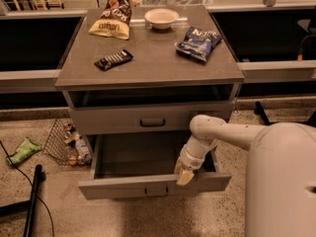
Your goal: Open middle drawer
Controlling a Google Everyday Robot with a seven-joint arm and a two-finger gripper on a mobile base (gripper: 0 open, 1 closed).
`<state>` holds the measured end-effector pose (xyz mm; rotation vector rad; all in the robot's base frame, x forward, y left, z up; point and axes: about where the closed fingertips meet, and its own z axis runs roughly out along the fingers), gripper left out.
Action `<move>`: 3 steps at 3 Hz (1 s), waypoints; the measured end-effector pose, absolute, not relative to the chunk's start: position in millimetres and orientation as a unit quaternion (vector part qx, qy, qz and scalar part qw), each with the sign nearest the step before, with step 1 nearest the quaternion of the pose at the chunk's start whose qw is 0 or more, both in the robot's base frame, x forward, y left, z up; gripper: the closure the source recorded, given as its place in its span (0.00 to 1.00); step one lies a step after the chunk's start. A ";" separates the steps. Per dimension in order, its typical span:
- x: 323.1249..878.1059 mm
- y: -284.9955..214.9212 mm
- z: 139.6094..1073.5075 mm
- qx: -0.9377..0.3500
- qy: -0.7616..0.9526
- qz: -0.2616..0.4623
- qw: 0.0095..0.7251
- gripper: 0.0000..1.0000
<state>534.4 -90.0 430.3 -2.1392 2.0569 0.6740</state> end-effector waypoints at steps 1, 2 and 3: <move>530.0 -89.7 430.9 -0.702 0.675 0.222 0.049 0.96; 529.8 -89.7 430.7 -0.702 0.675 0.222 0.049 0.00; 526.5 -89.9 427.8 -0.702 0.675 0.222 0.043 0.00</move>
Offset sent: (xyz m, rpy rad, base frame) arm -0.0043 0.0003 0.0010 0.0003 0.0010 0.0010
